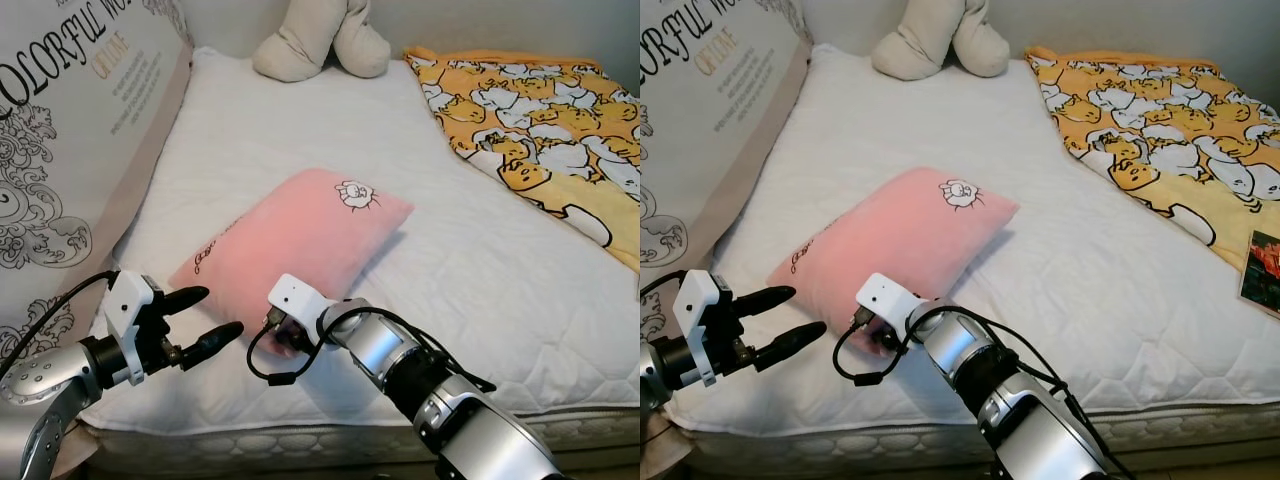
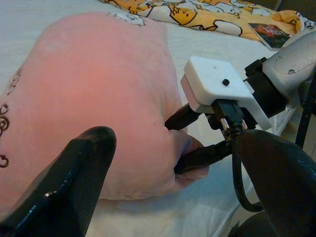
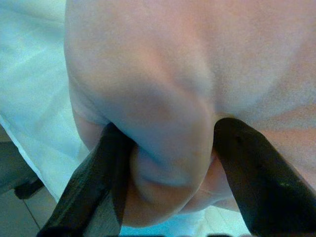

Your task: Clean up the room

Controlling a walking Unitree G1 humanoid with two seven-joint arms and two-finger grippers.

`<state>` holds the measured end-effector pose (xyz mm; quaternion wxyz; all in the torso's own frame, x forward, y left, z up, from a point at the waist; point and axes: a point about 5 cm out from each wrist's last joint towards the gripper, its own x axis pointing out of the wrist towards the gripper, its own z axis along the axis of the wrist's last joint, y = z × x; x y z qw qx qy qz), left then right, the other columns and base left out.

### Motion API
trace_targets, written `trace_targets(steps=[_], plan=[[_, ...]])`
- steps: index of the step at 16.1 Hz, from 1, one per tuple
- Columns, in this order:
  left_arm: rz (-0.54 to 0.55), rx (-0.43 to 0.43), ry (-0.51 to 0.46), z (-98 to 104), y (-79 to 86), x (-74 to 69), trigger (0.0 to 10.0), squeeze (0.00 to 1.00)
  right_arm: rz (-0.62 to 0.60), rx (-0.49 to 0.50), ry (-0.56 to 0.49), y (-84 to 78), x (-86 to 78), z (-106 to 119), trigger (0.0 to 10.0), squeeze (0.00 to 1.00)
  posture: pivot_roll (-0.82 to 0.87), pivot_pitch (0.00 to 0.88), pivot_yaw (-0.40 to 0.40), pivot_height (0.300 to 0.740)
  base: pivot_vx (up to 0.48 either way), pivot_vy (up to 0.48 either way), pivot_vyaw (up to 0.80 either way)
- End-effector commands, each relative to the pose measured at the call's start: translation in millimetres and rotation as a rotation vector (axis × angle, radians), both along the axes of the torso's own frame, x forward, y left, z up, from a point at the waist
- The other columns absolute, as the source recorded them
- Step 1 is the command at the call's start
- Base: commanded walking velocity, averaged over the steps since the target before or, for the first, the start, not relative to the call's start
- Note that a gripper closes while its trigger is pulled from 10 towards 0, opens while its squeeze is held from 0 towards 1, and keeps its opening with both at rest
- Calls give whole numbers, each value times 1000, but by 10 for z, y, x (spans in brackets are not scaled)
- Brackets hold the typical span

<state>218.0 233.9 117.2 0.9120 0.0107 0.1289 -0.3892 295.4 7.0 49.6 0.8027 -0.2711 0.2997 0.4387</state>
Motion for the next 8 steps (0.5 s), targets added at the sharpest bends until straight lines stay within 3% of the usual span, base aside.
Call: trace_targets(steps=[1, 8], plan=[[-18, 2, -22, 61, -22, -4, 10000, 0, 2, 8, -8, 8, 25, 23, 0, 0, -22, 0, -16, 740, 0, 0, 0], [-34, -6, -24, 36, -85, 6, 10000, 0, 16, 26, 7, -11, 36, -1, 0, 0, -22, 0, -23, 740, 0, 0, 0]])
